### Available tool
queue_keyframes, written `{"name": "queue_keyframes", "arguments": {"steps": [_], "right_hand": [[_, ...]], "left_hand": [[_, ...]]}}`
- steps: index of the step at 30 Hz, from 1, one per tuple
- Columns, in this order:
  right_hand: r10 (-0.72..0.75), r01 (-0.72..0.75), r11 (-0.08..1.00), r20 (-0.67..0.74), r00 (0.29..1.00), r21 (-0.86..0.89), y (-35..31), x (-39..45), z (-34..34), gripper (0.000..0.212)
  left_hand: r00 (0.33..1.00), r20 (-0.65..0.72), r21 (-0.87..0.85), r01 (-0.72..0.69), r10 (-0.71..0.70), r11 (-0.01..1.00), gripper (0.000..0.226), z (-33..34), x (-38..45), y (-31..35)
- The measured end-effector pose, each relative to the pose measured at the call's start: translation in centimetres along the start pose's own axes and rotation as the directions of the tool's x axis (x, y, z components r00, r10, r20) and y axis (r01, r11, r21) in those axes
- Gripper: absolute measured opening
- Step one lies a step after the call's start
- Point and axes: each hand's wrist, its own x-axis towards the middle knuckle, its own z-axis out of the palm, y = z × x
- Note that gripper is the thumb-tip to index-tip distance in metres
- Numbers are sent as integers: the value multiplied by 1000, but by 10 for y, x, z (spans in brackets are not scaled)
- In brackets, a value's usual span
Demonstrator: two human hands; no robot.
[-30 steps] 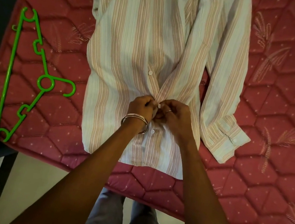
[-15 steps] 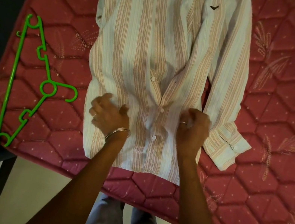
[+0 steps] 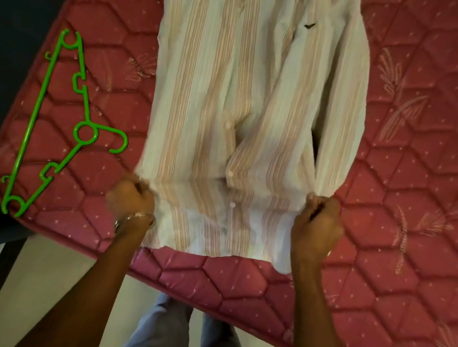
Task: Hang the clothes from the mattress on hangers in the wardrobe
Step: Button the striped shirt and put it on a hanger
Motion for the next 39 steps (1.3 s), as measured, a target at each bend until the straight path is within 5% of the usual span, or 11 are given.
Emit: {"name": "queue_keyframes", "arguments": {"steps": [4,6,8,11,13,16,19,22,26,29,39], "right_hand": [[229,-38,918,449,864,-395,50,-29,-13,23],[431,-150,858,529,731,-492,60,-41,-23,15],[410,-159,857,461,787,-490,51,-52,-29,17],[-7,117,944,334,942,-309,21,-53,-19,7],[-202,239,970,398,895,-43,-3,-51,-2,13],[-404,358,914,490,773,188,-29,-57,31,8],[-347,373,925,561,752,72,-34,-59,58,18],[-13,239,932,635,772,-271,-24,-56,66,44],[158,182,867,603,782,-464,-25,-63,67,64],[157,184,840,554,817,-510,-36,-67,72,45],[-309,287,951,403,861,116,-20,-69,56,31]], "left_hand": [[877,443,323,38,-186,946,33,2,-24,-59],[846,446,375,120,-292,919,34,2,-31,-76],[902,341,437,97,-264,894,36,-1,-39,-74],[977,127,335,-203,170,920,26,-1,-49,-44],[789,55,130,-614,612,779,9,1,-63,-15],[547,139,-49,-829,825,558,7,16,-78,28],[746,295,-79,-603,597,793,19,32,-73,42],[902,281,-68,-323,328,944,19,41,-63,41],[954,269,-74,-113,129,991,20,50,-64,45],[966,260,-101,36,-8,994,19,52,-63,48],[895,262,-387,-245,360,889,9,41,-78,45]]}}
